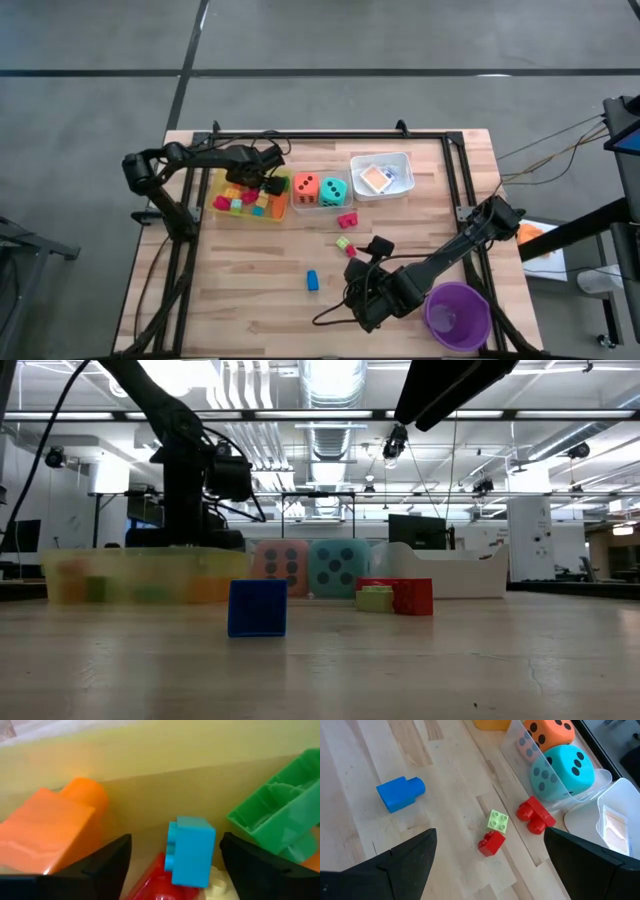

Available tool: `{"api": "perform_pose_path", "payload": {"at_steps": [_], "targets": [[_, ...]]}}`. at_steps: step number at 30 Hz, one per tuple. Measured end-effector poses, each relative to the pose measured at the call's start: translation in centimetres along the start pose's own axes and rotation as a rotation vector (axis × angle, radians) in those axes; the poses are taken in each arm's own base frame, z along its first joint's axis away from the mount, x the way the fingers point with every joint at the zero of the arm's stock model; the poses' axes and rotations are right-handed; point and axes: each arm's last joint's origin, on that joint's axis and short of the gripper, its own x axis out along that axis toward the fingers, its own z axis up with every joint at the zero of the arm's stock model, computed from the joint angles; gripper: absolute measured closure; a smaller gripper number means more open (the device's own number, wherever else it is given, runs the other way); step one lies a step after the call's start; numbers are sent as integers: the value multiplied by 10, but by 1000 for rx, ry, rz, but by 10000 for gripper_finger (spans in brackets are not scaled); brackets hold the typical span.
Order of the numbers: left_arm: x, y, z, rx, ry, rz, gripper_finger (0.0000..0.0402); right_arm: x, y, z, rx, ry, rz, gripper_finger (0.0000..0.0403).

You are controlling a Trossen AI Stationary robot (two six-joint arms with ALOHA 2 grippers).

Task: Pick & Place Toys
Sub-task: Put the blue game piece into the yellow bin

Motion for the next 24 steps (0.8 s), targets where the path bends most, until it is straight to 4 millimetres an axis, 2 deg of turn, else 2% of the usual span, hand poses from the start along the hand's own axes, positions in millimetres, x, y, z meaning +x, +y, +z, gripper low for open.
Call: {"api": "perform_pose_path", "payload": {"at_steps": [5,12,19,24], "targets": [[-2,1,-1,23,14,1,67,0,0,0,-6,0,0,38],[-13,2,-1,29,4,-50,61,0,0,0,-8,1,0,38],[-52,13,-10,63,-36,-151,61,0,0,0,-8,2,2,38],[-81,11,-34,176,-79,-226,61,0,0,0,-6,2,1,38]]}}
